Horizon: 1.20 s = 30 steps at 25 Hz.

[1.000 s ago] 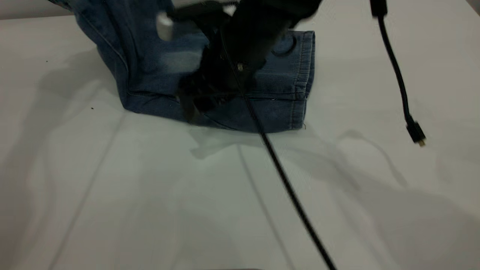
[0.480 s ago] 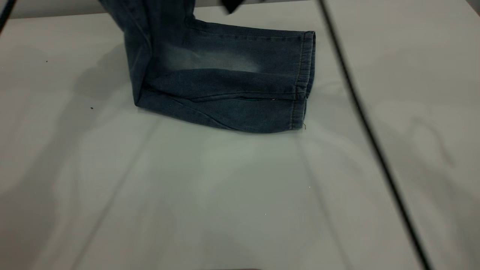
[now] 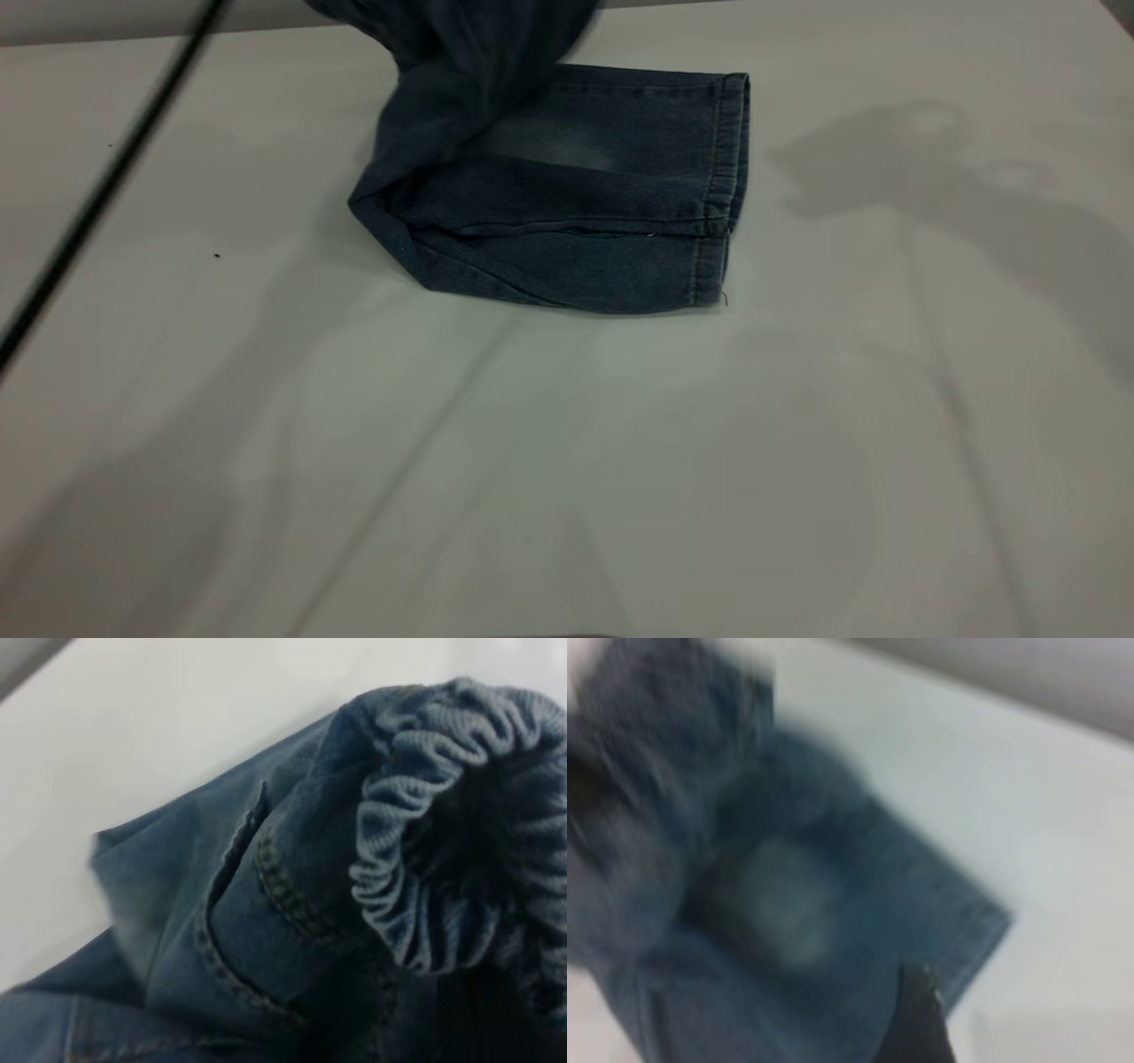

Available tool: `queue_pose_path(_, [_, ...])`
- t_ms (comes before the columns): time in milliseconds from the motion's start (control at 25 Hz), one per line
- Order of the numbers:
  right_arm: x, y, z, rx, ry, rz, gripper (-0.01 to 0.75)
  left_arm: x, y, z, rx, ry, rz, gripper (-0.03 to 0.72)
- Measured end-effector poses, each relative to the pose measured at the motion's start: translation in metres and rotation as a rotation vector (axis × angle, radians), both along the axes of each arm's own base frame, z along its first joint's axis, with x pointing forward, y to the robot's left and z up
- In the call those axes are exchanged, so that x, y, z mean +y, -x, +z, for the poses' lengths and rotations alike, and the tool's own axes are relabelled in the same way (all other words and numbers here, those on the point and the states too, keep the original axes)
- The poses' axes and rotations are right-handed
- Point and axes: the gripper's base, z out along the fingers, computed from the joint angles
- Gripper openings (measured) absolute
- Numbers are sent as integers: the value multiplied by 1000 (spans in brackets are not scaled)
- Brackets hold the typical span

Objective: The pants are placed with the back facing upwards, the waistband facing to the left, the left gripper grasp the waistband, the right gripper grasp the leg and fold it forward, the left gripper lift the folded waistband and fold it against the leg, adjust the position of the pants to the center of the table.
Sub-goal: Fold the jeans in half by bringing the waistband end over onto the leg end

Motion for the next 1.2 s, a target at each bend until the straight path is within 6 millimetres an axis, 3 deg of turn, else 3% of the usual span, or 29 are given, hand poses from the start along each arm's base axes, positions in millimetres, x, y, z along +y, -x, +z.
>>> queue_pose_path(200, [-19, 19, 42, -82, -19, -36, 476, -38, 3, -38, 11, -13, -54, 71])
queue_pose_path(440, [-18, 32, 59, -101, -27, -18, 476, -72, 12, -67, 3, -26, -110, 106])
queue_pose_path(560, [-17, 34, 57, -82, -29, -7, 476, -79, 16, -67, -32, -40, -160, 200])
queue_pose_path(720, [-17, 34, 57, -73, -30, -2, 476, -81, 17, -65, -60, -48, -190, 394])
queue_pose_path(880, [-16, 34, 57, -72, -32, -2, 476, -82, 17, -53, -85, -35, -190, 540])
queue_pose_path(1000, [-16, 34, 57, -72, -33, -3, 476, -78, 22, -32, -67, -49, -204, 573])
queue_pose_path(1200, [-16, 34, 57, -72, -34, -3, 476, -52, 41, -8, 65, -291, -197, 574])
